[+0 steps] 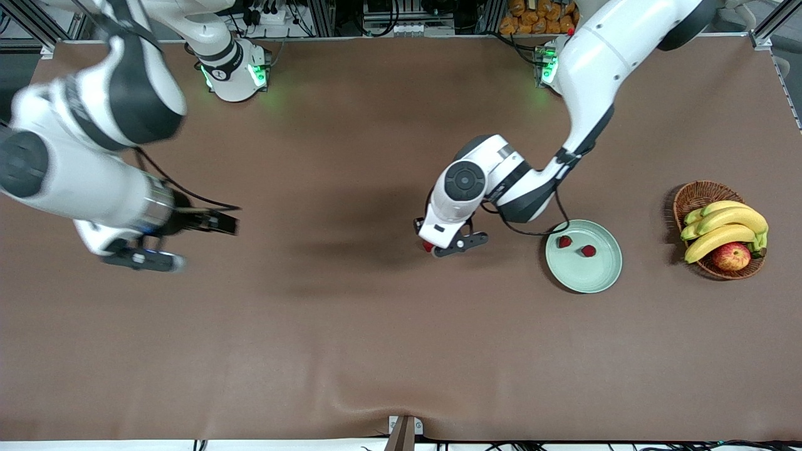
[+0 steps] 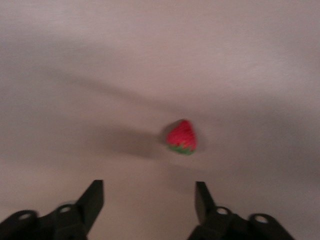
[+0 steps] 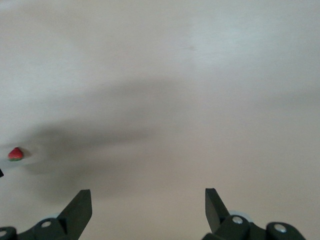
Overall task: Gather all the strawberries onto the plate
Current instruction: 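Grasp the third strawberry with the left gripper while the right gripper retracts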
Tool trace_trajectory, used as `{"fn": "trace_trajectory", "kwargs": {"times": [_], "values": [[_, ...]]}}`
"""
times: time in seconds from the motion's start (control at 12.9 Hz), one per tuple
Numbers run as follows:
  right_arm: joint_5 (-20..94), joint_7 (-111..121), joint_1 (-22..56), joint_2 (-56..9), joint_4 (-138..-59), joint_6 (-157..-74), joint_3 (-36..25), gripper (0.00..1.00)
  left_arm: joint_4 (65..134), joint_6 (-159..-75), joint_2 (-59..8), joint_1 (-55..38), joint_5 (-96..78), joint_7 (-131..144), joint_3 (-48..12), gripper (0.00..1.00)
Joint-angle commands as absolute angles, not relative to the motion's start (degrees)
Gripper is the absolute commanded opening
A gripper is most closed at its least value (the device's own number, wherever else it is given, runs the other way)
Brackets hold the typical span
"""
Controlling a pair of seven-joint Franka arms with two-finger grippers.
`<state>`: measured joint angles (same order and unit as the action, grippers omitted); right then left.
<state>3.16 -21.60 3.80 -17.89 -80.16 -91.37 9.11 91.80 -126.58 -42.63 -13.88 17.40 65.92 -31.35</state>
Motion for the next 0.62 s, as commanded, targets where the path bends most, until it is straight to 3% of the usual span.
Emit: {"fn": "trace_trajectory", "kwargs": {"times": [0.0,0.16,0.54], "values": [[0.44,-21.27,-1.48,-14.43,-79.72,-89.47,12.13,1.0,86.93,-129.63,-45.96,-20.1,17.84,64.69,-24.99,0.79],[0.26,-20.31,-4.47,-12.23,-79.72,-88.25,12.13,1.0,86.57,-132.61,-47.36,-22.84,18.45,64.69,-22.6,0.78],[-1.58,-7.4,-4.31,-9.76,-80.24,-85.34,6.78,1.0,86.66,-134.21,-49.31,-23.12,21.09,64.69,-22.32,0.61]]}}
